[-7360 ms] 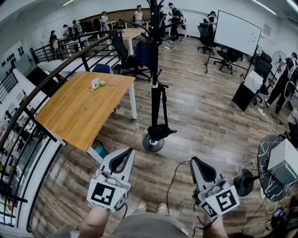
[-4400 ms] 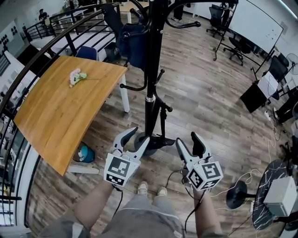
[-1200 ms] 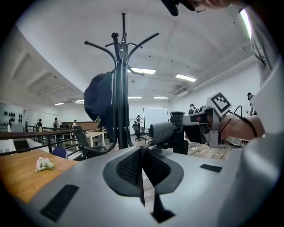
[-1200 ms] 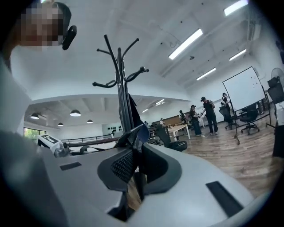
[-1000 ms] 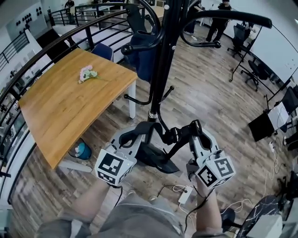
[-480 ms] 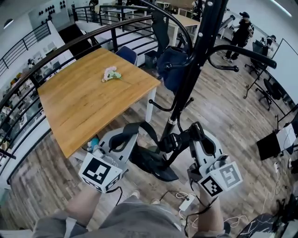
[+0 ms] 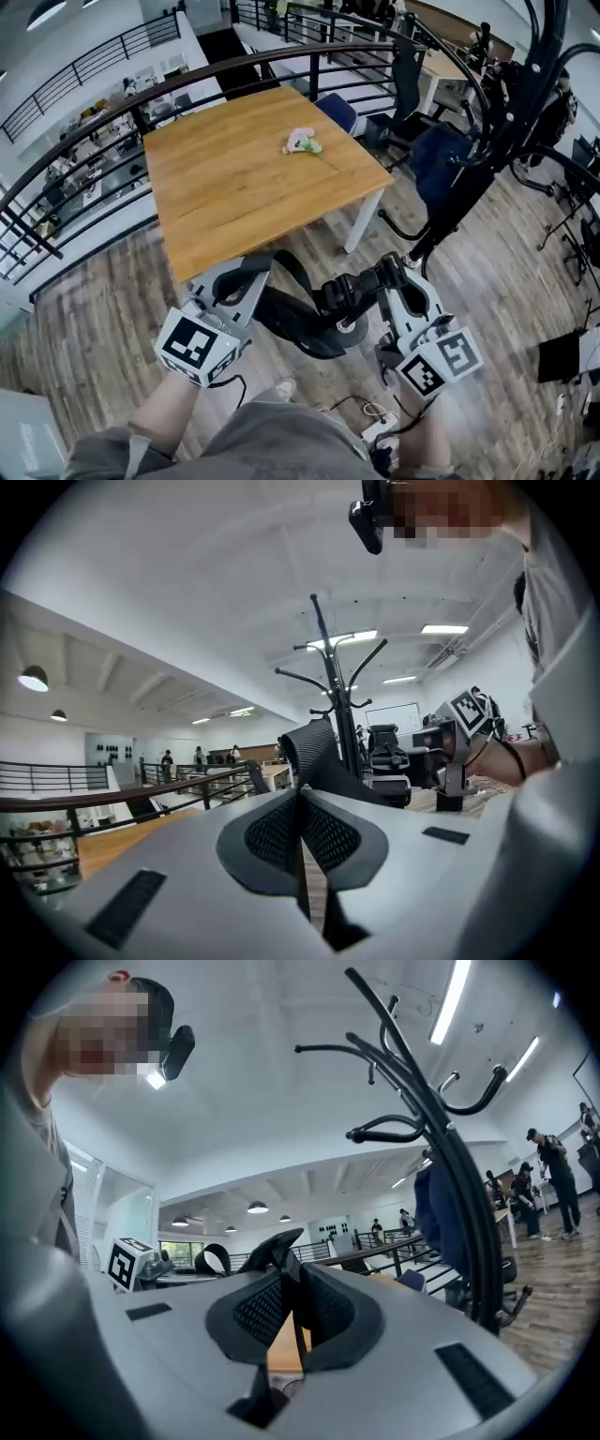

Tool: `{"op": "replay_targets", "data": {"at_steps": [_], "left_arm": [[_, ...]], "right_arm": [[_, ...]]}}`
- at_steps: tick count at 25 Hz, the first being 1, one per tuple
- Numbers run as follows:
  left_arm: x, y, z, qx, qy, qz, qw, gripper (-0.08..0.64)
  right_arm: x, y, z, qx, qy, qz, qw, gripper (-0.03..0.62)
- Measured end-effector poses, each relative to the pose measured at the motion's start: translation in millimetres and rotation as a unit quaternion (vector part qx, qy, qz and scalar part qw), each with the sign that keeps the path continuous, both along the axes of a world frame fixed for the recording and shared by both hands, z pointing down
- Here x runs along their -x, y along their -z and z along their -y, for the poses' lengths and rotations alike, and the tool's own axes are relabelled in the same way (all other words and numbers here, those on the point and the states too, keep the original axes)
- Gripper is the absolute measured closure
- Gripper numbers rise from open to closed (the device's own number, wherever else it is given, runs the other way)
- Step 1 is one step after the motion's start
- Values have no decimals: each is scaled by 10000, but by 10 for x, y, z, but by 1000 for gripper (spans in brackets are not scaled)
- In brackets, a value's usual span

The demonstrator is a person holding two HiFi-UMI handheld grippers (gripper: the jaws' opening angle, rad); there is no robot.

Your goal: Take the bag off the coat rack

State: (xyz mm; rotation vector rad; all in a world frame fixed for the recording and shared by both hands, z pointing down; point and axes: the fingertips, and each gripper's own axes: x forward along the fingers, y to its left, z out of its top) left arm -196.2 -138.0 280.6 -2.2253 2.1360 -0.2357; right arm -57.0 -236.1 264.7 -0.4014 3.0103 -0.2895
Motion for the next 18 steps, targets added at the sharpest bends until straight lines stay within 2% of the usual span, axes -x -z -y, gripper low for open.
{"op": "replay_targets", "data": {"at_steps": [4,9,18], "left_arm": [[308,-179,-366,155,614,-78,9980,545],[577,-431,-815,304,1174,-217,9924,545],[801,-928,-1482,692,1963,-453,9771,545]], "right_arm": [[388,-175,-167,105,537,-91,9985,546],[783,-411,-456,157,1087,-323,9934,545],[1244,-962,-941,402,1846,-820,9786,545]]}}
